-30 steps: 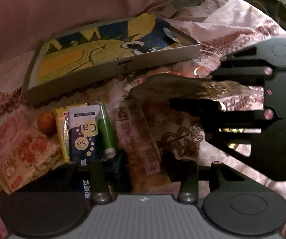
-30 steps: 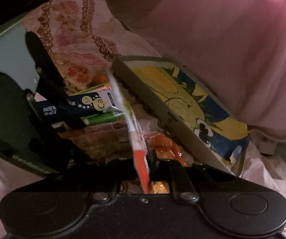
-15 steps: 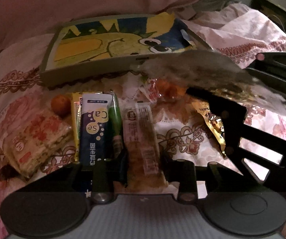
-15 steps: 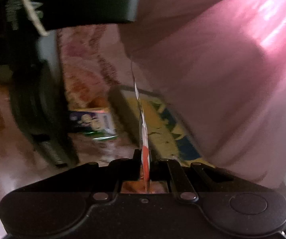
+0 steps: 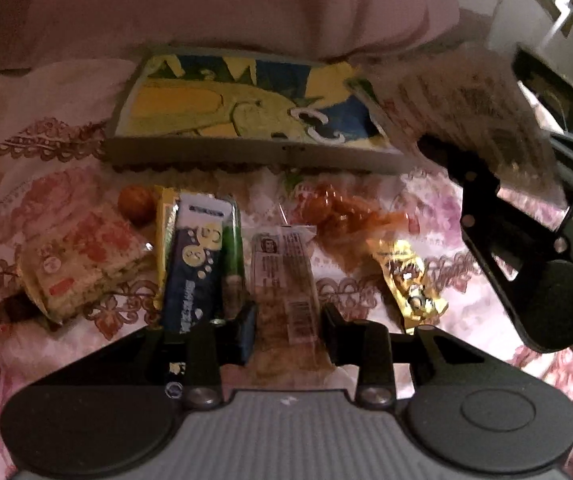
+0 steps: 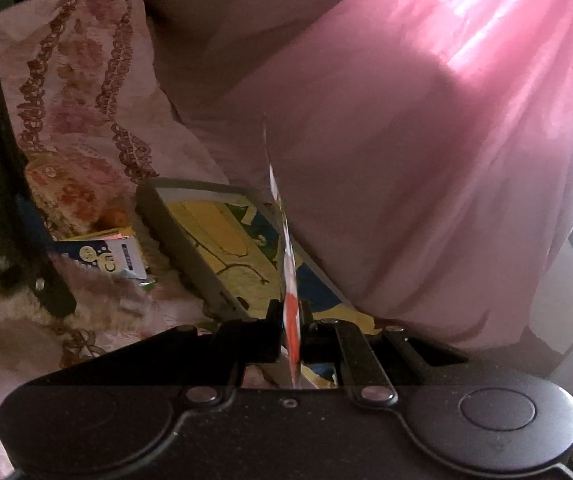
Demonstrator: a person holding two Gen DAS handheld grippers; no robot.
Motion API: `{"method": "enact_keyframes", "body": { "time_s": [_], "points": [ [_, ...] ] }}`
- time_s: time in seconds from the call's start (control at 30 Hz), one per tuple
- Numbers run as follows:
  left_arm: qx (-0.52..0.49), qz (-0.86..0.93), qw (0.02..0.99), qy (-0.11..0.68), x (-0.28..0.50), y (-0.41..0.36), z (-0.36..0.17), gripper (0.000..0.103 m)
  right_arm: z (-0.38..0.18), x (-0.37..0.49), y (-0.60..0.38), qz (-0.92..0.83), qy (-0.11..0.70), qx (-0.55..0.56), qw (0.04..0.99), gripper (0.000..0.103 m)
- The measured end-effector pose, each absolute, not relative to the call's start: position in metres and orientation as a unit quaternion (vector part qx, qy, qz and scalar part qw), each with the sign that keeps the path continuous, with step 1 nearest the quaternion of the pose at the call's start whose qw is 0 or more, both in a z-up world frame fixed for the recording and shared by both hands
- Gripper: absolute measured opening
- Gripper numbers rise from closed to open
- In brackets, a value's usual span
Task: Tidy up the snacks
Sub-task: 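Grasp the clear-wrapped bar with the left tool while the right tool lifts the pouch toward the tray, then lower the bar and pouch into the printed tray and open both tools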
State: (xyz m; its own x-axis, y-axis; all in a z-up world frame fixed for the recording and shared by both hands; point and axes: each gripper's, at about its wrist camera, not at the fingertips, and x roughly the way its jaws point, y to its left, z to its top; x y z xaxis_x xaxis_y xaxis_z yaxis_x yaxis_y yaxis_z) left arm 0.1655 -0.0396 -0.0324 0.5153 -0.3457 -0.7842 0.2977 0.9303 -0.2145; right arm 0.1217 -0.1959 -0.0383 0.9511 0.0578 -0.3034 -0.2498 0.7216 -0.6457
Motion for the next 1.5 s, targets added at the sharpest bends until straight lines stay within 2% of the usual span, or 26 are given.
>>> {"method": "enact_keyframes", "body": {
  "time_s": [0.27, 0.53, 0.77, 1.0, 1.07, 1.1, 1.27, 1.37, 1.43, 1.5],
  "points": [
    [-0.042, -0.157, 0.909, 0.385, 0.174, -0.032, -0.013, 0.038, -0.047, 0.139, -0.197, 0.061, 0.132, -0.37, 0.918, 0.007],
    [-0.054, -0.122, 0.936, 0.325, 0.243, -0.034, 0.01, 0.038, -0.06, 0.191, -0.208, 0.018, 0.164, -0.349, 0.923, 0.007],
    [-0.077, -0.104, 0.941, 0.314, 0.317, -0.04, -0.01, 0.038, -0.073, 0.246, -0.218, 0.002, 0.209, -0.325, 0.922, 0.008],
    [-0.084, -0.073, 0.937, 0.331, 0.347, -0.034, -0.045, 0.038, -0.076, 0.29, -0.211, -0.007, 0.241, -0.301, 0.922, 0.008],
    [-0.085, -0.072, 0.936, 0.335, 0.352, -0.032, -0.05, 0.038, -0.078, 0.299, -0.209, -0.004, 0.258, -0.287, 0.923, 0.011],
    [-0.082, -0.071, 0.935, 0.336, 0.354, -0.032, -0.053, 0.038, -0.077, 0.303, -0.209, -0.002, 0.269, -0.275, 0.923, 0.017],
    [-0.08, -0.073, 0.934, 0.34, 0.356, -0.032, -0.058, 0.038, -0.077, 0.311, -0.209, 0.017, 0.308, -0.218, 0.926, 0.022],
    [-0.08, -0.074, 0.933, 0.343, 0.356, -0.031, -0.059, 0.038, -0.072, 0.313, -0.21, 0.035, 0.33, -0.186, 0.925, 0.045],
    [-0.08, -0.075, 0.932, 0.345, 0.356, -0.03, -0.058, 0.038, -0.067, 0.313, -0.213, 0.045, 0.339, -0.173, 0.924, 0.064],
    [-0.078, -0.082, 0.931, 0.348, 0.357, -0.031, -0.057, 0.038, -0.063, 0.315, -0.206, 0.052, 0.346, -0.174, 0.921, 0.072]
  ]
}}
